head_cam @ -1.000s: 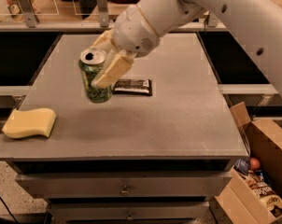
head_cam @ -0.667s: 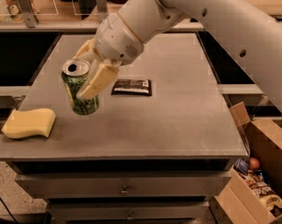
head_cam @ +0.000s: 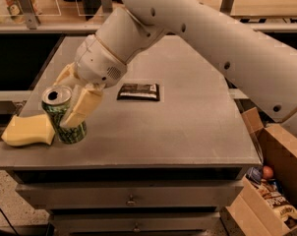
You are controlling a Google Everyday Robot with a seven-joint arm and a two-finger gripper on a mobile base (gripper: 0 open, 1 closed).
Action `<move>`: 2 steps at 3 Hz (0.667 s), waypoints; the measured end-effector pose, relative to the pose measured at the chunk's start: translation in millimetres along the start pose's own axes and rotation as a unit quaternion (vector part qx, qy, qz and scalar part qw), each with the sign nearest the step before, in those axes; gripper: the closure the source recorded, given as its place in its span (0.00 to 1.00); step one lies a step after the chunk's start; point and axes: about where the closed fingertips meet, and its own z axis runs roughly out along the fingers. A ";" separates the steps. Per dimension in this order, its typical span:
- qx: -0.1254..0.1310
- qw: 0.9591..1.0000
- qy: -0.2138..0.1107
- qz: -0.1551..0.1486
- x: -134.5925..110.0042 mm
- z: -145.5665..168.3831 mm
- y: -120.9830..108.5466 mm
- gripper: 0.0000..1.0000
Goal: Move green can near sponge
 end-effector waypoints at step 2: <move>-0.014 1.000 0.011 0.003 4.6 25.2 -7.5 1.00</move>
Offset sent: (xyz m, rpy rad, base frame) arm 0.0104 0.0226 -0.0266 -0.0487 0.0078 -0.0033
